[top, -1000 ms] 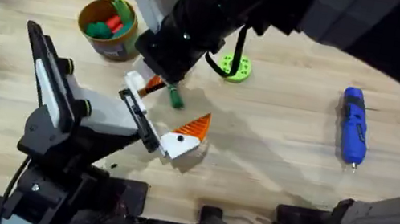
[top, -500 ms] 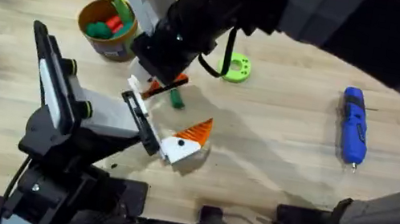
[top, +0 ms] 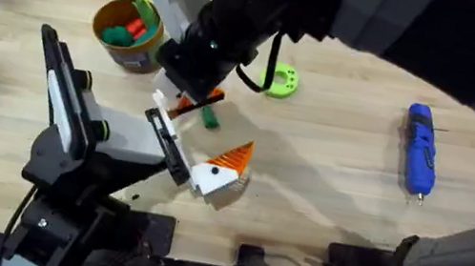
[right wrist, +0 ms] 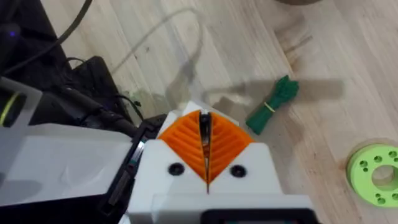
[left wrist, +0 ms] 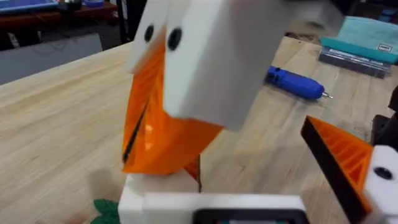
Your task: Pick up the gripper from the table and insert it into the empty holder that is missing its gripper. Then pick up a screw, insert it into the mounting hole, and use the screwdriver to tighten it. Finally, clean up the table by picking up the vegetable and placing it into the bucket.
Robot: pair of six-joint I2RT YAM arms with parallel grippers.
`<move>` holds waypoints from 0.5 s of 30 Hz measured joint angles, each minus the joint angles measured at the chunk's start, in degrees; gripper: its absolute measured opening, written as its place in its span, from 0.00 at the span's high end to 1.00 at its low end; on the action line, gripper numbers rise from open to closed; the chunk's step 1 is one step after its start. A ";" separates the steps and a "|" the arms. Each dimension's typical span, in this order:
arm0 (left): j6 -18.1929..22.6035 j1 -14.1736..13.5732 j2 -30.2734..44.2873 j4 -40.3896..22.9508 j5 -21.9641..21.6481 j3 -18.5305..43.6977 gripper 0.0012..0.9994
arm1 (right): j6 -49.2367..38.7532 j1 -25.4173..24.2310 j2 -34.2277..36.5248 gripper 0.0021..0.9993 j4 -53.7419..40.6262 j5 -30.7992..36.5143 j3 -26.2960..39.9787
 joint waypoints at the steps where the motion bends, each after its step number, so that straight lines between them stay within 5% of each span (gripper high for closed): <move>1: 0.00 0.00 -0.02 0.00 0.08 0.00 0.01 | 0.02 0.00 -0.02 0.99 -0.13 0.01 0.00; 15: 0.03 0.00 0.00 -0.02 0.36 0.00 0.01 | 0.02 0.00 -1.50 1.00 -2.58 0.12 0.13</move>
